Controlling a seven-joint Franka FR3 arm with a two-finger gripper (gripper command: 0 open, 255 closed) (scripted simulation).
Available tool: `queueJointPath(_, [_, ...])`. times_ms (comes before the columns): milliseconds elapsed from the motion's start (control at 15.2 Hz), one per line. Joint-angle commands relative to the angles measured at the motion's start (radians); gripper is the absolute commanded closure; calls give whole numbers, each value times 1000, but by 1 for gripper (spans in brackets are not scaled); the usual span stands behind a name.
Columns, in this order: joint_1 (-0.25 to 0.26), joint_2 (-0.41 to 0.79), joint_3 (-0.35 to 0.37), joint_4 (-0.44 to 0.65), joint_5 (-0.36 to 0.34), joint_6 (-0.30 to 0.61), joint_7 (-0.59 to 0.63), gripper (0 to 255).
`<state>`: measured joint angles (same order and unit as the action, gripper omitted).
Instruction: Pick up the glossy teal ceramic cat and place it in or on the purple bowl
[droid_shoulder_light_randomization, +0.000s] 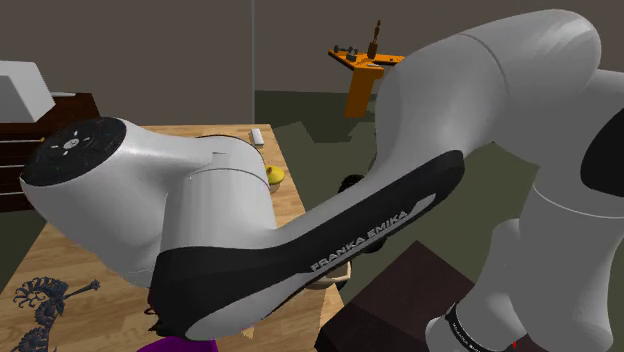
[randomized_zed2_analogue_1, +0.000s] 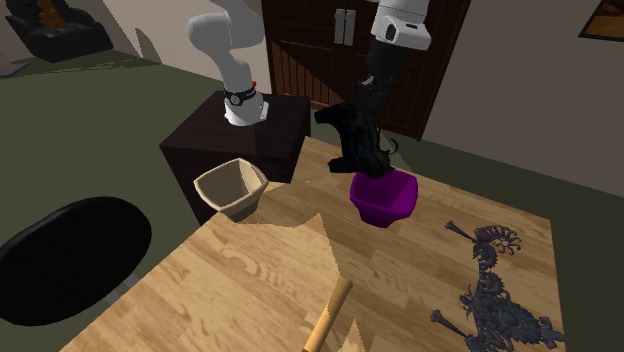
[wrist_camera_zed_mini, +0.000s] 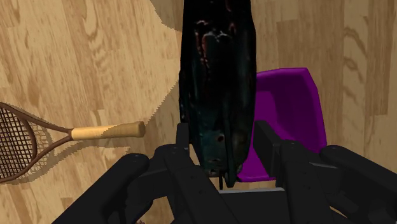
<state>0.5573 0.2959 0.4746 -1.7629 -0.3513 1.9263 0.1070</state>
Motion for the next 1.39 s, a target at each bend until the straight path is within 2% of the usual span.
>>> queueJointPath(0, [38,37,11,70,-11,-46,37,255])
queueJointPath(198, [101,101,24,181,-31,-113,91,255])
queueJointPath(1320, [108,183,-3,67,-89,67,153,255])
